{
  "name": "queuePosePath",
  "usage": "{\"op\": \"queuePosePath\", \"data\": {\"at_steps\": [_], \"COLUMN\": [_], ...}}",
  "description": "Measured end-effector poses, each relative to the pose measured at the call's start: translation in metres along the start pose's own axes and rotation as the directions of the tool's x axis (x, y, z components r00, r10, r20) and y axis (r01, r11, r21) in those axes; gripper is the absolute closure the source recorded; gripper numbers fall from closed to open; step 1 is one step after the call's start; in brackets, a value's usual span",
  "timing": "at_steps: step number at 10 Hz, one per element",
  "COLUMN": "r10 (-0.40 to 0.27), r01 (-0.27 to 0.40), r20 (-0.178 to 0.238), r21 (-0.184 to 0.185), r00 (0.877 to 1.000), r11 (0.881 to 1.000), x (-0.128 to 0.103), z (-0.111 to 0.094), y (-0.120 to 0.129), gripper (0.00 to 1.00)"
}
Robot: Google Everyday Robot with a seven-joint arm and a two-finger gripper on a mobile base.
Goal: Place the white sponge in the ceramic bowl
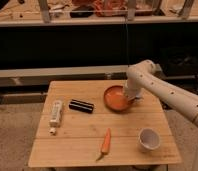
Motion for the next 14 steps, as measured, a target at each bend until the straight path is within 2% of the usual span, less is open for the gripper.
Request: {"op": "queuePosePath", "data": {"at_steps": [4,6,14], "r10": [0.000,0.001,0.003], "r01": [0.000,-0.001,-0.003], "r20": [0.001,0.003,0.010], "r21": [0.000,0.001,0.004], "r00": [1.000,1.000,1.000], "r11": [1.000,1.000,1.000], "x": [0.0001,0.0000,-0.0013], "z": [-0.0006,-0.0010,-0.0021], "y": [-0.0005,-0.0006,-0.0019], "gripper": [0.92,0.87,0.87]}}
